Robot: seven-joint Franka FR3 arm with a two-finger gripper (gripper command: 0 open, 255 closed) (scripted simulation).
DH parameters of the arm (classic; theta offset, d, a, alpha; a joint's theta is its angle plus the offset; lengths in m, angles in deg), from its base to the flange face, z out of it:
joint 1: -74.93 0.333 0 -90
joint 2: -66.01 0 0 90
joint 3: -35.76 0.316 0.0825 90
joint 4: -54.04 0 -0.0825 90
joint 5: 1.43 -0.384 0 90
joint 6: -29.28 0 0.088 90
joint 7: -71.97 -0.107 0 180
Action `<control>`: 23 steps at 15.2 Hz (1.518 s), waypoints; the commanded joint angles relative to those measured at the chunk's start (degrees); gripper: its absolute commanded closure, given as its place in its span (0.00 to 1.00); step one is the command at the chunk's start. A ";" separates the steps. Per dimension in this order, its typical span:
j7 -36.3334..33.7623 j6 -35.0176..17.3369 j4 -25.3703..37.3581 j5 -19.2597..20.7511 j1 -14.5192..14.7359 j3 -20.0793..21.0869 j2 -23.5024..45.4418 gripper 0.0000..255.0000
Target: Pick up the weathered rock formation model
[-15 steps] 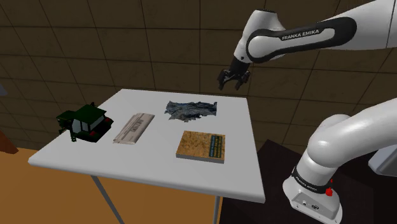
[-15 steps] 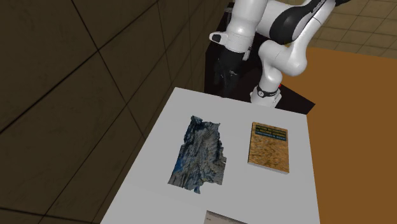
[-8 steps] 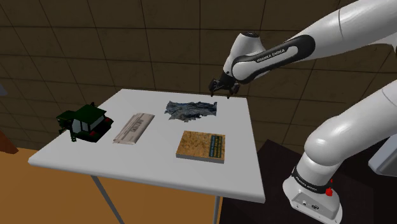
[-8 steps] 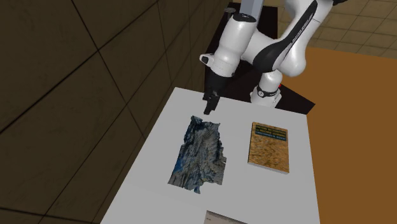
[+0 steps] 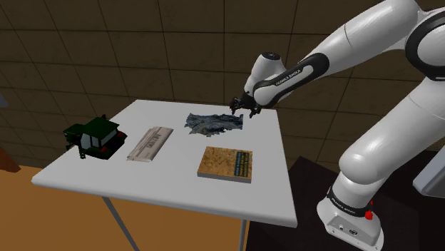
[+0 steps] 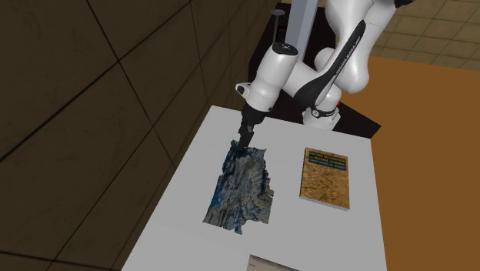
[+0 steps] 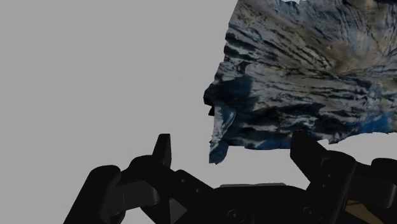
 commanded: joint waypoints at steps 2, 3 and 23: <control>-0.97 -3.32 -1.23 1.01 -0.52 0.52 2.07 0.00; -0.97 -3.32 -1.23 1.02 -0.52 0.52 2.07 0.00; 0.83 4.58 2.04 -0.99 0.51 -0.54 -2.62 1.00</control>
